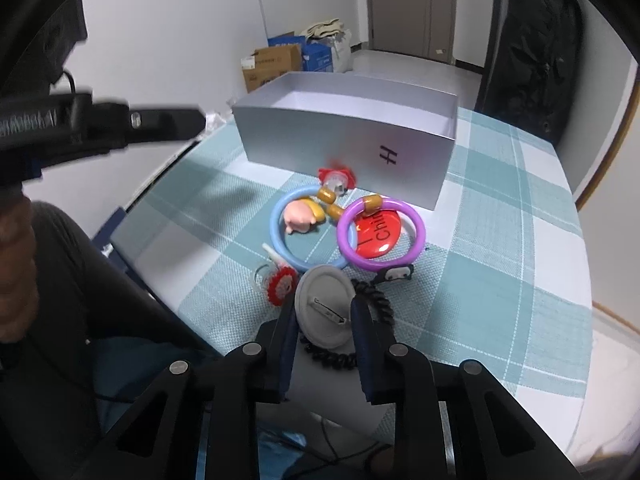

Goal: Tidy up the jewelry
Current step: 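Grasp the white round disc with the right tool while the left tool holds the clear ring, then carry the clear ring and white disc into the box and open both tools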

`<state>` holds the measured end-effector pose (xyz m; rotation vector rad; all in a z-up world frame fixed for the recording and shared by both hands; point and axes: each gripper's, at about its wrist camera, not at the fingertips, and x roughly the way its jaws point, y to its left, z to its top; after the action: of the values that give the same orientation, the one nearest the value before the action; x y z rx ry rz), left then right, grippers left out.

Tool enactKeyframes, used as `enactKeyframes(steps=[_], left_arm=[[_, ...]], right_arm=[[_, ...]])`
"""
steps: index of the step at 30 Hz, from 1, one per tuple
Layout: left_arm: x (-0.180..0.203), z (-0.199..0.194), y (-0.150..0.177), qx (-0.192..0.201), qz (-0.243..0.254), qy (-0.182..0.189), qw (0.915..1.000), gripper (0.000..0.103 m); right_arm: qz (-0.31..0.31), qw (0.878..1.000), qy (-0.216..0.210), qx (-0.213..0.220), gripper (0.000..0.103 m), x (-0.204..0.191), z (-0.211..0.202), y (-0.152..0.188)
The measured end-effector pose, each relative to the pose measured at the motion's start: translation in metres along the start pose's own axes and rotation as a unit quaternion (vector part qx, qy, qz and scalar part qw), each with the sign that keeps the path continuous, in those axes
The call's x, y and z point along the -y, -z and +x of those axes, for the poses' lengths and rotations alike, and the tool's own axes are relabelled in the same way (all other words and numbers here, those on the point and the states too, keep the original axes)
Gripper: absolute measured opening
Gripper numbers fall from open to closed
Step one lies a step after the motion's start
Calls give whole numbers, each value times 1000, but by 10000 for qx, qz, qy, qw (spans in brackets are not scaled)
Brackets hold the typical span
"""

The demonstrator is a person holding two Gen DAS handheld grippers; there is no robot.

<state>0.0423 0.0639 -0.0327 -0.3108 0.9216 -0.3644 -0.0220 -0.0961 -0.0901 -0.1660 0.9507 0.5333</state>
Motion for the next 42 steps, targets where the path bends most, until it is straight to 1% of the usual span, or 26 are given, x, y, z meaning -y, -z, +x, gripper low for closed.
enactKeyframes(steps=[1,6,8,9,13,14,15,17,18,19,20,21,26,29,32,33,34,35,38,42], left_arm=[[0,1,1,-22,-5,13,10000,2],[4,7,6,-222,-1,165,9996,2],[5,15,10,-472,-32,282,9985,2],[6,19,13,-590,-54,261,9979,2],[8,29,22,-904,-105,273,9955,2],[9,31,24,-949,-117,295,9950,4],[11,32,26,-990,-114,297,9946,7],[14,33,28,-1031,-112,297,9942,22],[16,33,29,-1019,-102,265,9944,28],[17,33,31,-1013,-84,247,9945,41],[19,33,32,-1004,-62,209,9947,49],[20,33,33,-989,-51,177,9949,50],[29,46,37,-1149,87,-77,9933,50],[35,56,40,-1235,220,-435,9911,50],[41,58,44,-1182,454,-687,9896,50],[41,56,45,-1177,514,-702,9892,49],[42,55,46,-1162,570,-683,9892,38],[42,56,47,-1182,617,-715,9885,25],[43,55,48,-1186,690,-784,9874,25],[41,48,45,-1112,655,-735,9889,25]], right_arm=[[49,10000,-54,20,7,2,-2,0],[300,9994,-180,84,7,9,-8,1],[373,9989,-245,159,7,11,-12,0],[415,9985,-282,230,7,13,-16,0],[674,9959,-403,456,7,23,-28,-2],[758,9951,-431,475,7,26,-30,-1],[837,9943,-460,481,7,29,-30,0],[921,9933,-496,482,7,32,-31,0],[931,9931,-511,494,7,32,-32,0],[926,9930,-521,513,7,32,-33,0],[919,9929,-530,535,7,32,-35,0],[920,9927,-551,554,7,33,-36,0],[1011,9910,-622,614,7,37,-38,-1],[1047,9904,-631,640,6,39,-40,-1],[1087,9898,-623,678,7,42,-43,1],[1116,9894,-616,690,6,44,-44,1],[1138,9891,-617,696,7,45,-45,2],[1167,9887,-623,699,7,47,-45,2],[1229,9877,-641,724,7,49,-47,2],[1196,9878,-664,743,7,47,-49,2]])
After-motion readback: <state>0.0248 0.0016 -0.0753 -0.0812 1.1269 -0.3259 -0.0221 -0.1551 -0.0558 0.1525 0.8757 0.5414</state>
